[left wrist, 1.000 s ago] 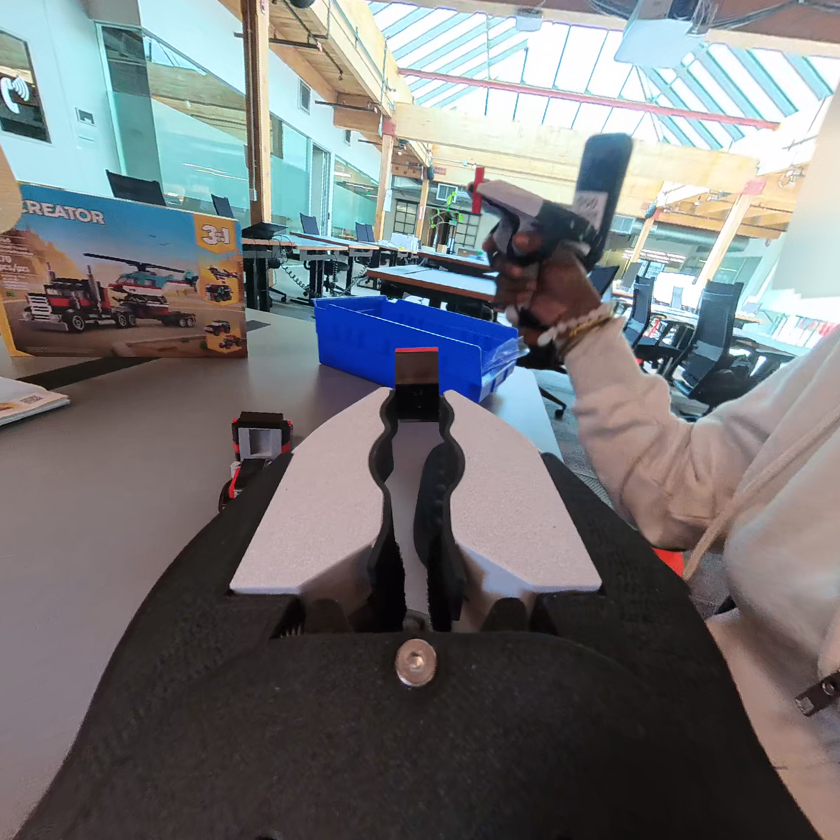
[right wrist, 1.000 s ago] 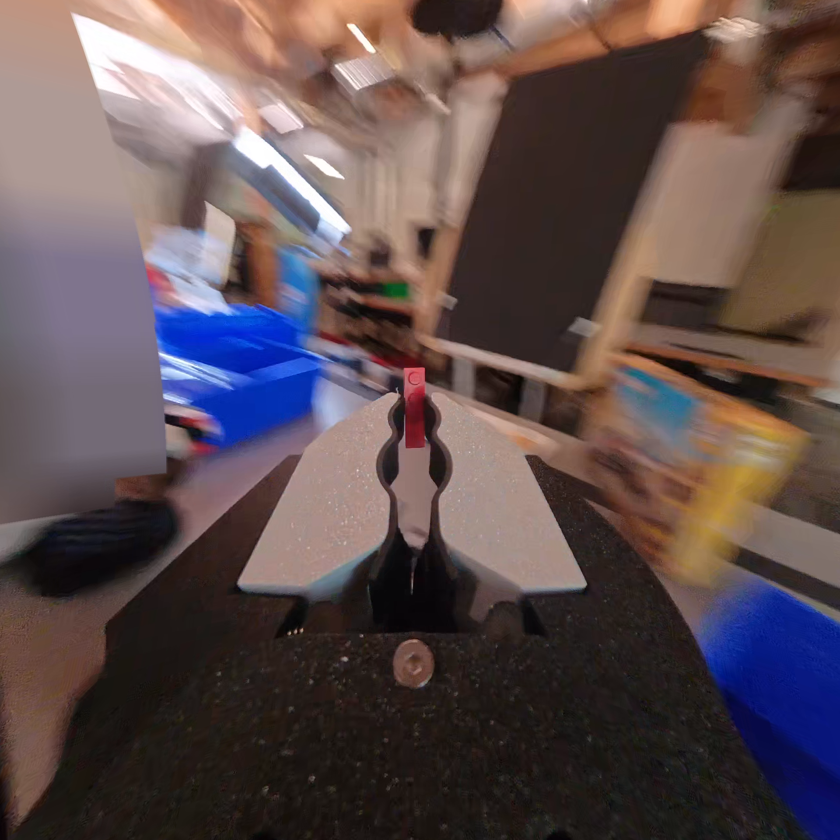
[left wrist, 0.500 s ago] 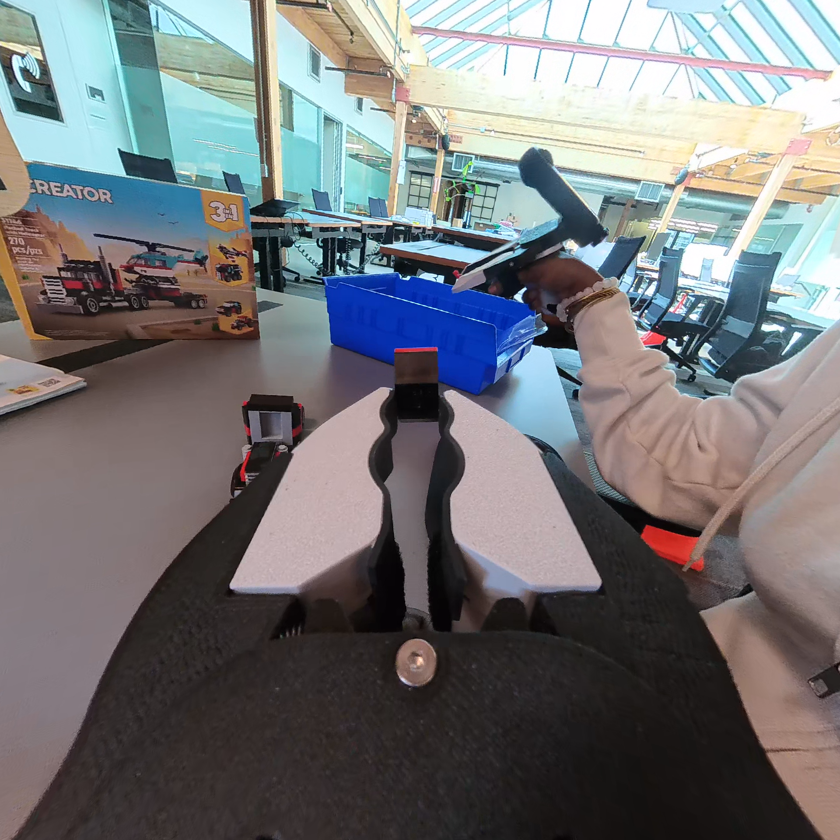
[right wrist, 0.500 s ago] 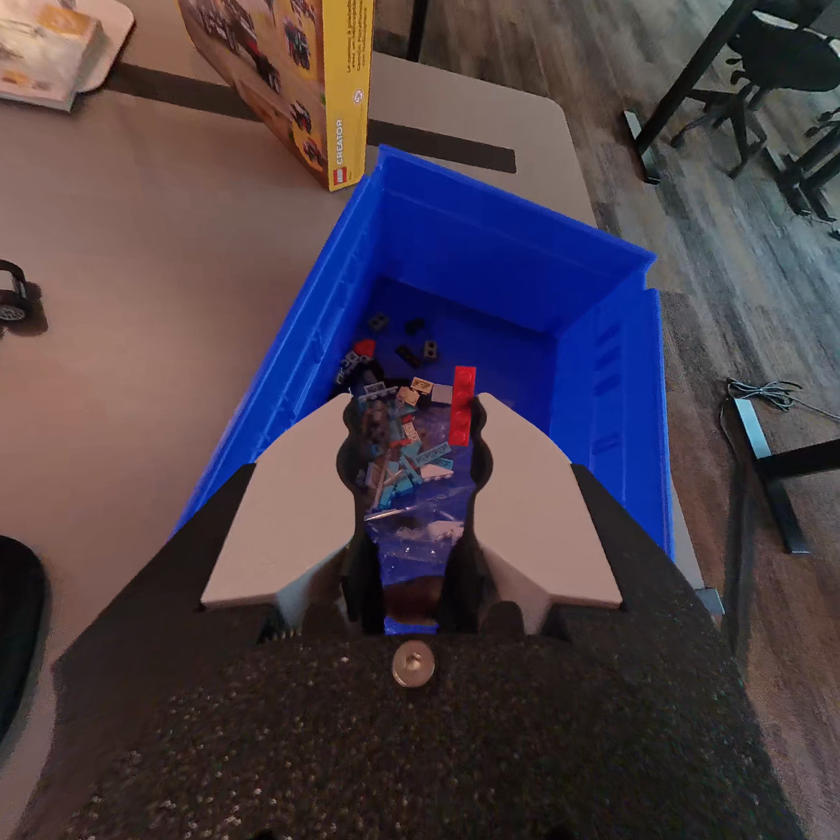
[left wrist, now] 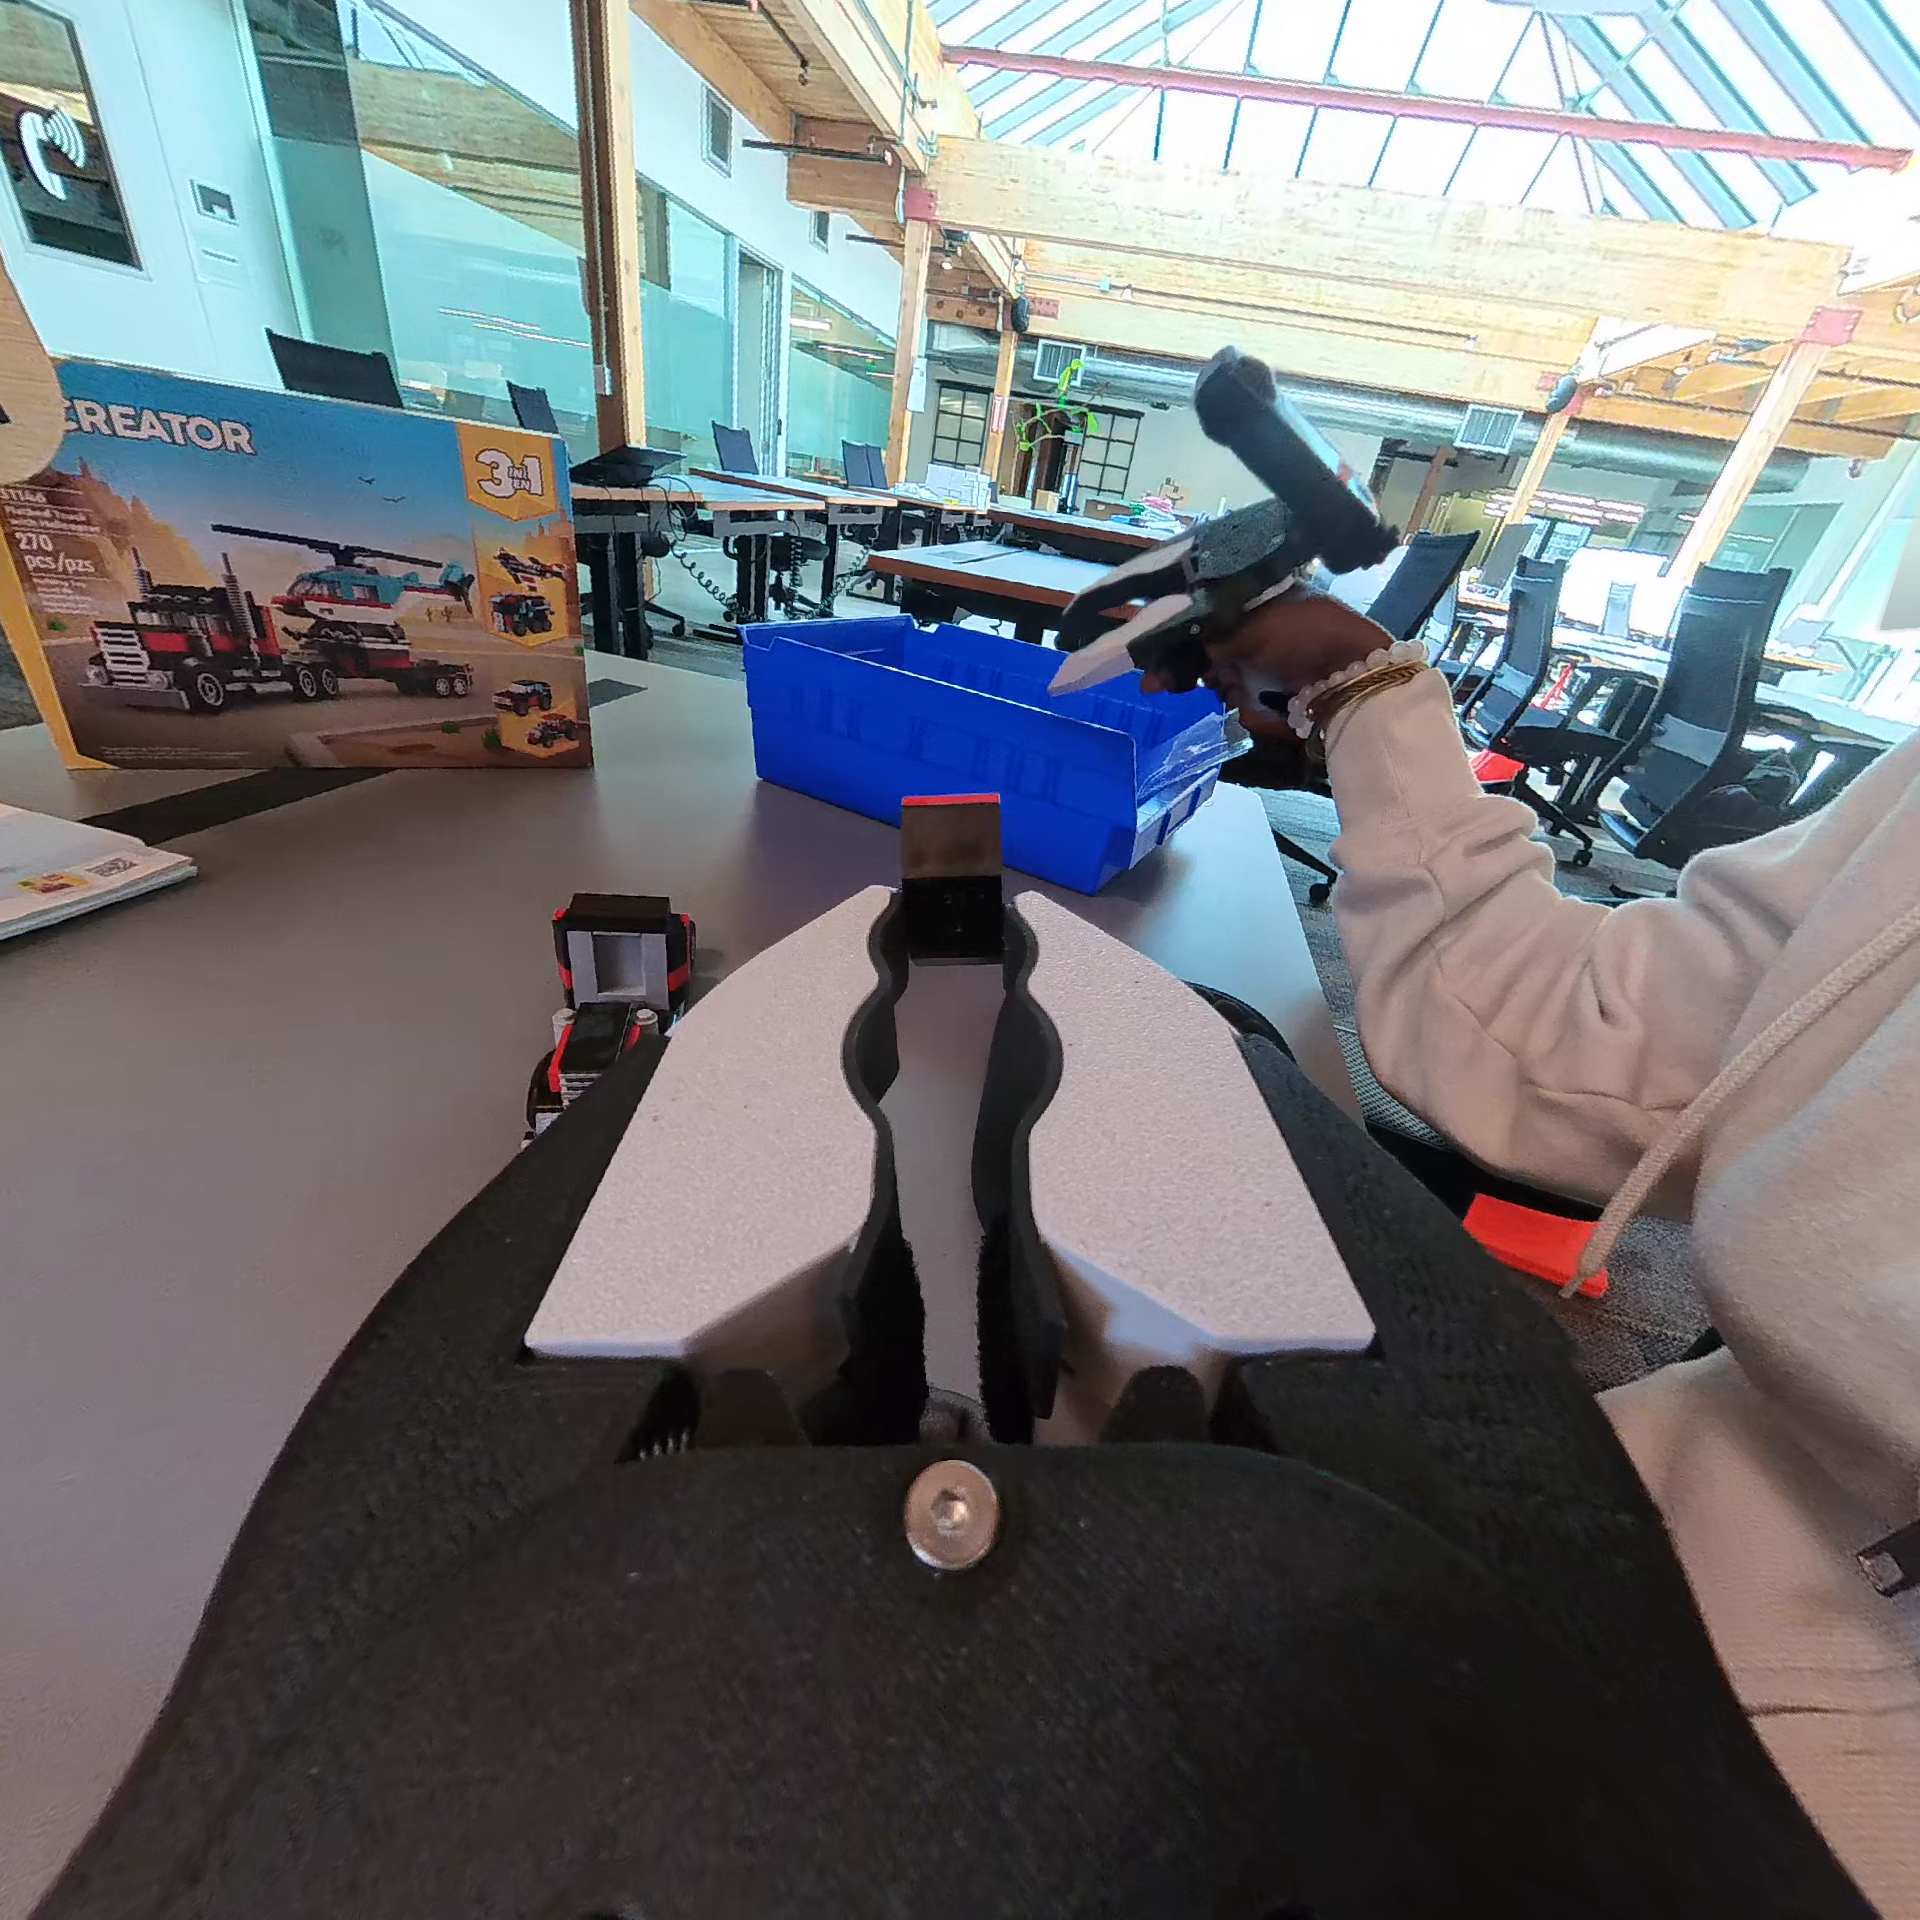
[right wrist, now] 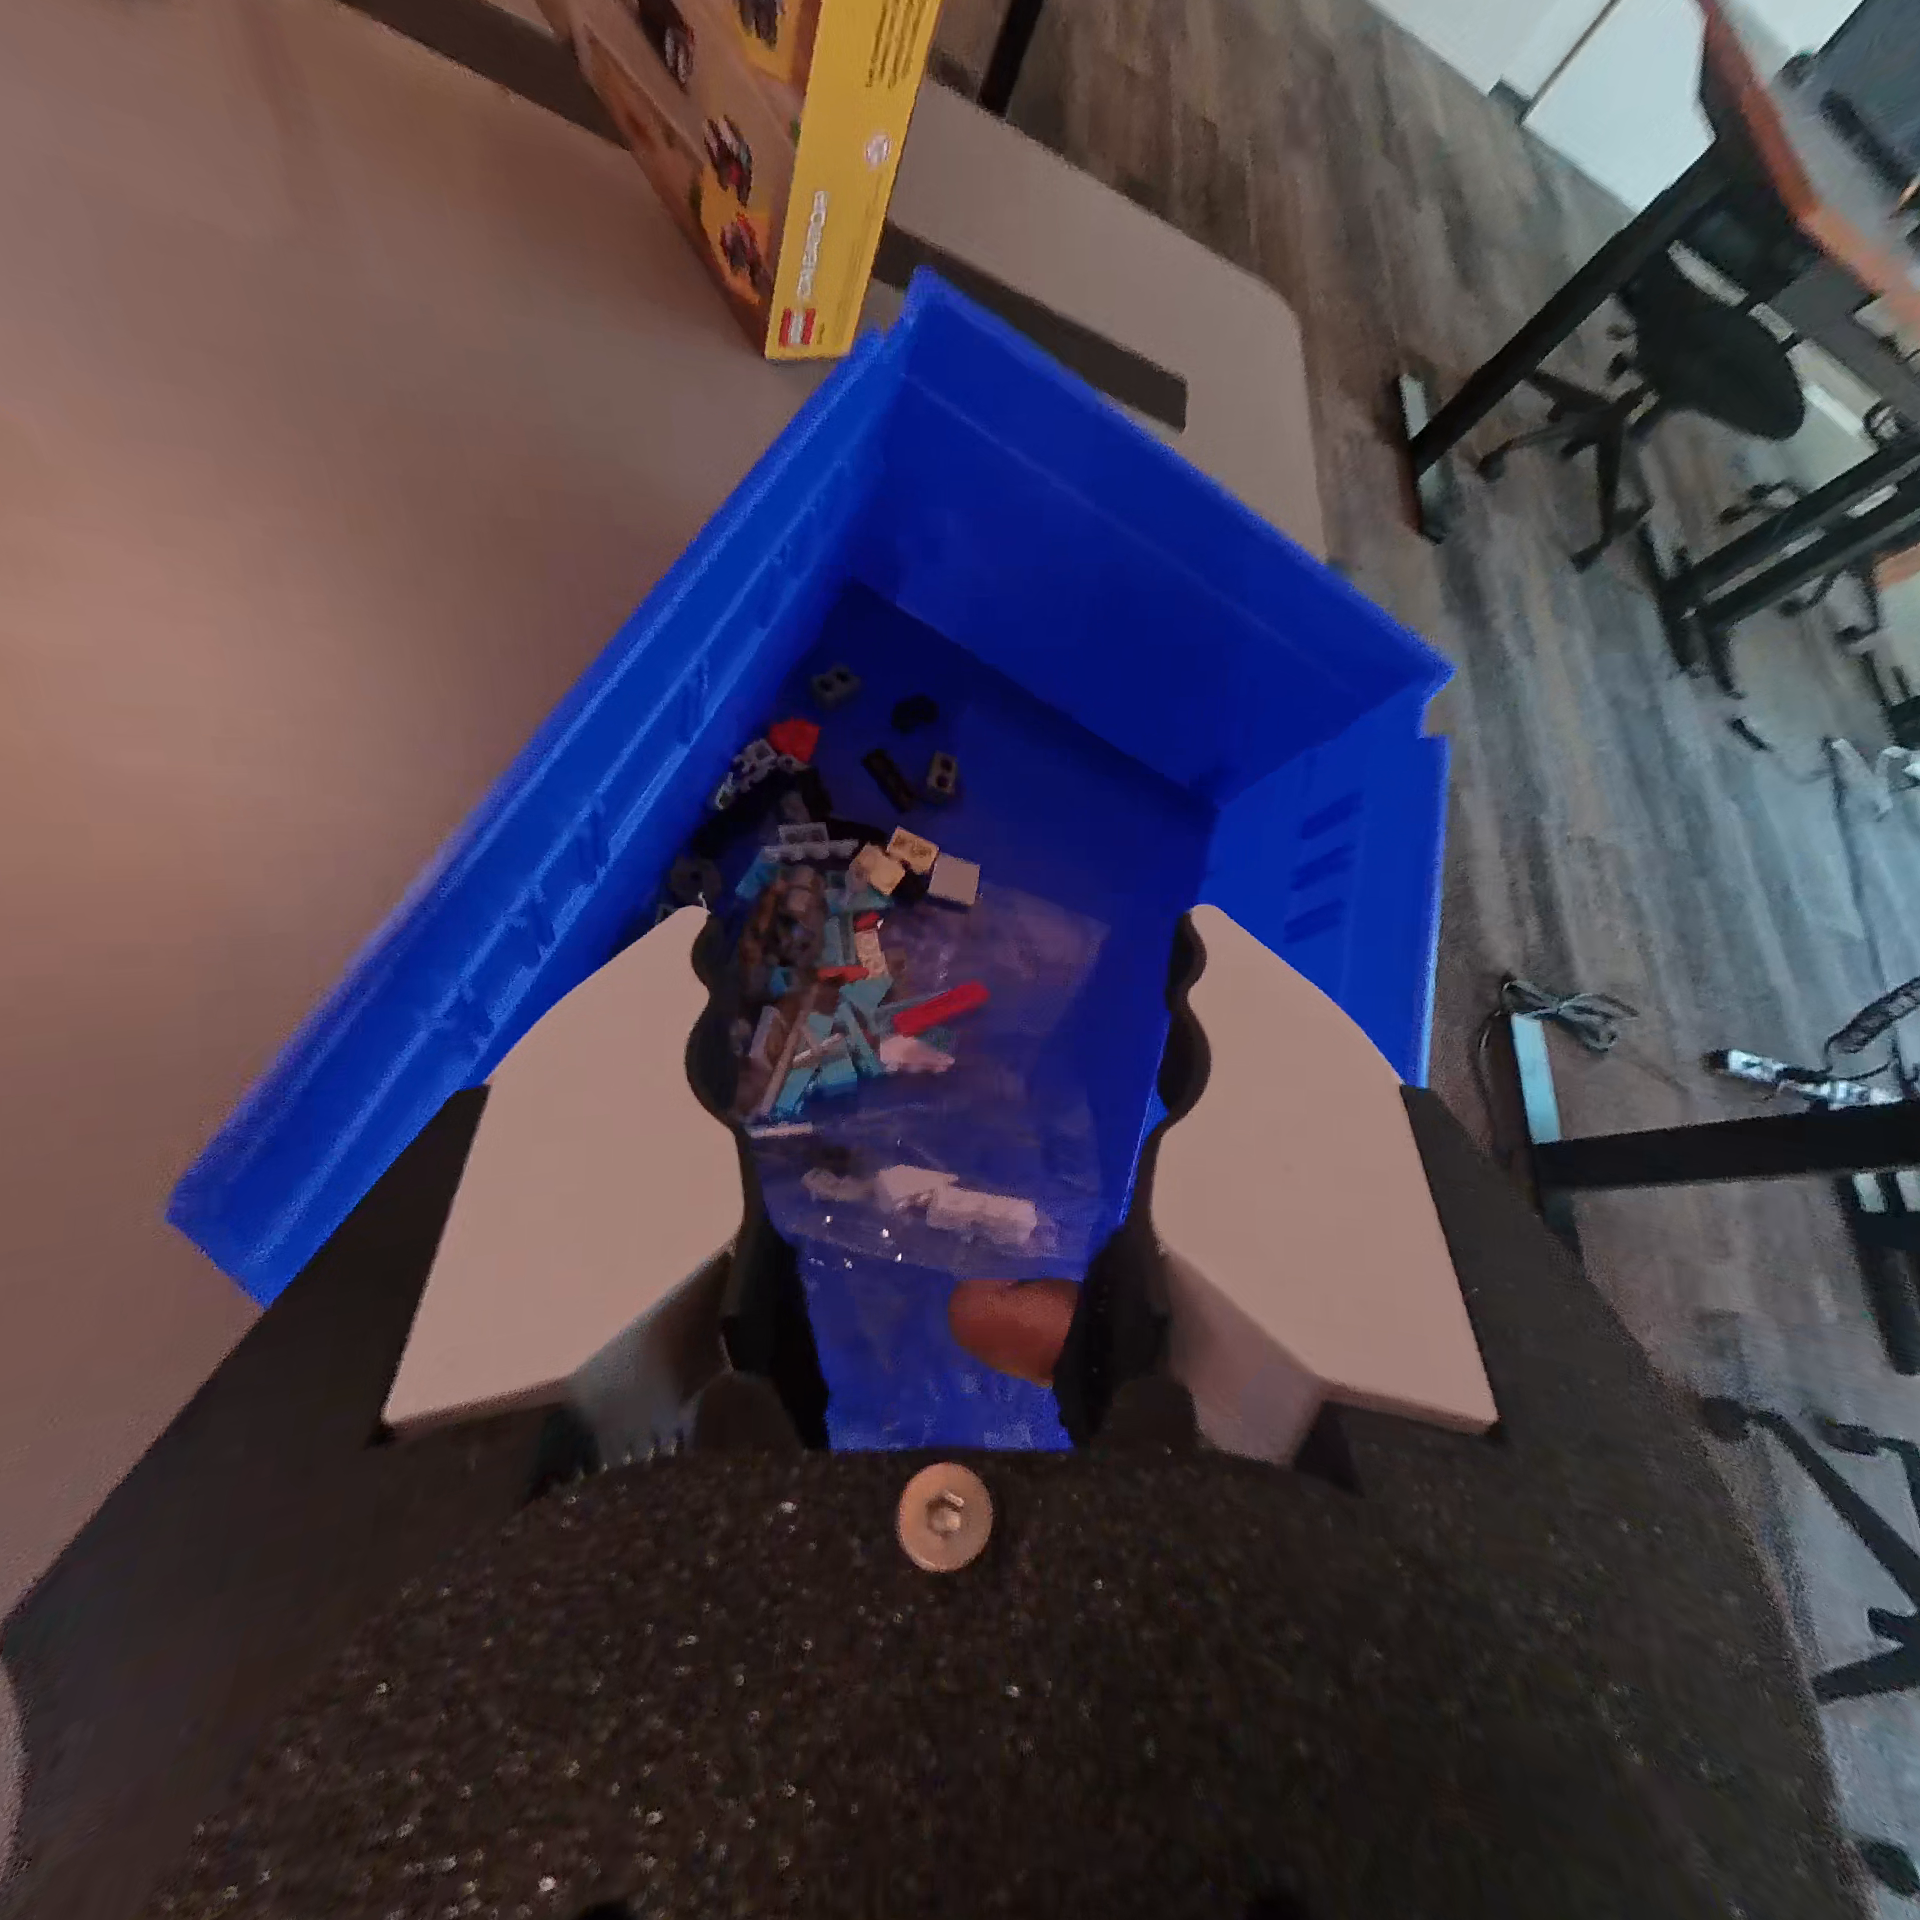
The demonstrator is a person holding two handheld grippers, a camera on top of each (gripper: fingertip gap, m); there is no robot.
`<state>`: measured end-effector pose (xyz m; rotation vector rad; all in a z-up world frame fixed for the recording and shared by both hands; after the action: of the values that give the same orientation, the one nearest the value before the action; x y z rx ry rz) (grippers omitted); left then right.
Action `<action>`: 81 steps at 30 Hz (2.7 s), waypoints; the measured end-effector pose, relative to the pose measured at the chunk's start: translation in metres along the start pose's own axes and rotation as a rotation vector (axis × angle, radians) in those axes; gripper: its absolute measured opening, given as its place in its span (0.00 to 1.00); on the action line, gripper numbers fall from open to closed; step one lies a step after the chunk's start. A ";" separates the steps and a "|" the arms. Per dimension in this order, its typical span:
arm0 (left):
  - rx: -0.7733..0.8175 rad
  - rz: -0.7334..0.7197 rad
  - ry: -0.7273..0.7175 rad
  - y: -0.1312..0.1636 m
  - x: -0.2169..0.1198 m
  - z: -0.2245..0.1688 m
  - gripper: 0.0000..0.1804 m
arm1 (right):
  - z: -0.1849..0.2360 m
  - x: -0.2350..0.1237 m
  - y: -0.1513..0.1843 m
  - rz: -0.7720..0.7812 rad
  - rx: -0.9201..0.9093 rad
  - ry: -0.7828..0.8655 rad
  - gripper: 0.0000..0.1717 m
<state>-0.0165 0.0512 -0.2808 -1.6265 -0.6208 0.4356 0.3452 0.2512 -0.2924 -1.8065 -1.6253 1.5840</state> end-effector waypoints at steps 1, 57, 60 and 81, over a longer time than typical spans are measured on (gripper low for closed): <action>-0.002 -0.002 0.002 0.000 0.000 0.000 0.09 | 0.001 -0.004 -0.009 -0.036 -0.005 0.006 0.45; -0.070 -0.253 0.123 -0.038 -0.020 -0.010 0.09 | 0.020 -0.016 -0.021 0.039 -0.033 0.064 0.10; -0.057 -0.228 0.120 -0.034 -0.018 -0.011 0.09 | 0.020 -0.006 -0.004 0.093 -0.044 0.013 0.16; 0.085 -0.465 0.252 -0.064 -0.038 -0.038 0.09 | 0.326 -0.150 -0.151 -0.712 -0.285 -1.340 0.23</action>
<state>-0.0327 0.0026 -0.2148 -1.3730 -0.7500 -0.0820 0.0298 0.0334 -0.2231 0.1701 -2.5876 2.2828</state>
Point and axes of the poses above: each gripper's, where its closed fingertips meet, x out along the fingers, y out of its underside, z = x × y across the jaws, the point moved 1 cm from there along -x, back along the fingers, and after that the axes turned 1 degree about -z, right-handed, at the moved point
